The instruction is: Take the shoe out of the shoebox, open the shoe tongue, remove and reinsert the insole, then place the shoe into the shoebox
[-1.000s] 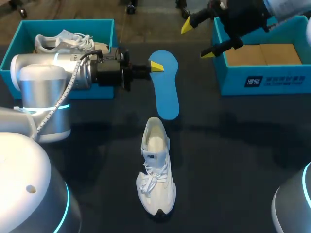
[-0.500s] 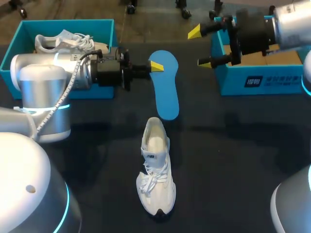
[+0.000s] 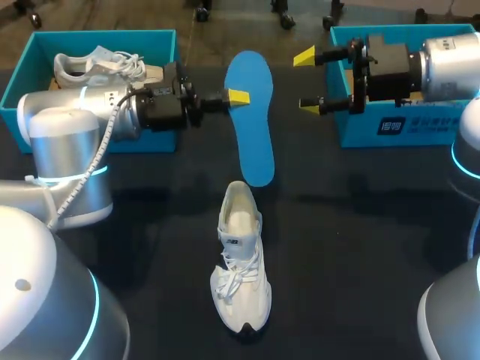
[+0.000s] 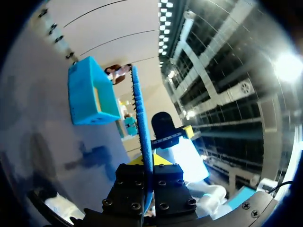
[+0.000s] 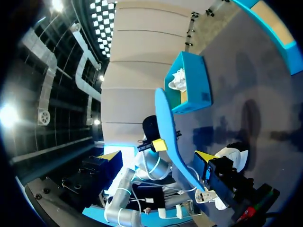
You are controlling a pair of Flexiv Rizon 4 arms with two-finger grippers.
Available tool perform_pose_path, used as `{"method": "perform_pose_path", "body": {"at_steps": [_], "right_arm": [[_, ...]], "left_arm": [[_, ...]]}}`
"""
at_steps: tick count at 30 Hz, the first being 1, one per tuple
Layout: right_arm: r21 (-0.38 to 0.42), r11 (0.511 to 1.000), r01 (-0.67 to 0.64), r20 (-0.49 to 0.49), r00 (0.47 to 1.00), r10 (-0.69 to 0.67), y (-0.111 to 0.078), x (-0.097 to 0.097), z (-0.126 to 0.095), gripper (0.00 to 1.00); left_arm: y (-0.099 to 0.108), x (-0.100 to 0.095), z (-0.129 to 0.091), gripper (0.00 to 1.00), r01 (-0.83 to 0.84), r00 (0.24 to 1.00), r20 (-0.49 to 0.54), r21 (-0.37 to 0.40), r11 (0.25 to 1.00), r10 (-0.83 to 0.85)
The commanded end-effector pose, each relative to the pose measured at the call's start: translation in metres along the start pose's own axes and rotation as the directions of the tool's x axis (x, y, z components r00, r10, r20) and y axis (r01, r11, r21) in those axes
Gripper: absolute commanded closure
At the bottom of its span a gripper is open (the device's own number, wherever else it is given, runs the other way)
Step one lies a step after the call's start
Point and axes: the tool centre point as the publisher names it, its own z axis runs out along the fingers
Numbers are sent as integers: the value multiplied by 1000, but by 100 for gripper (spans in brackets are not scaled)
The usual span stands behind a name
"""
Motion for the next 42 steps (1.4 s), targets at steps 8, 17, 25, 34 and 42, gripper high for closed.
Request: {"method": "perform_pose_path", "body": {"at_steps": [8,17,25,34,42], "right_arm": [[10,1000,-12,-18,1000,12,3,-4,0,0],[12,1000,-29,-35,999,29,5,-6,-4,0],[4,999,-35,-55,998,35,4,-8,-5,0],[4,999,-35,-55,998,35,4,-8,-5,0],[4,999,-35,-55,998,35,4,-8,-5,0]], "left_arm": [[-20,4,-9,100,-716,696,-33,42,697,717],[-30,11,-14,100,-839,543,-9,23,543,840],[-33,12,-15,100,-867,498,12,34,497,867],[-30,16,-14,100,-957,286,-1,49,286,958],[-31,28,-22,100,-955,-295,-134,62,-289,946]]}}
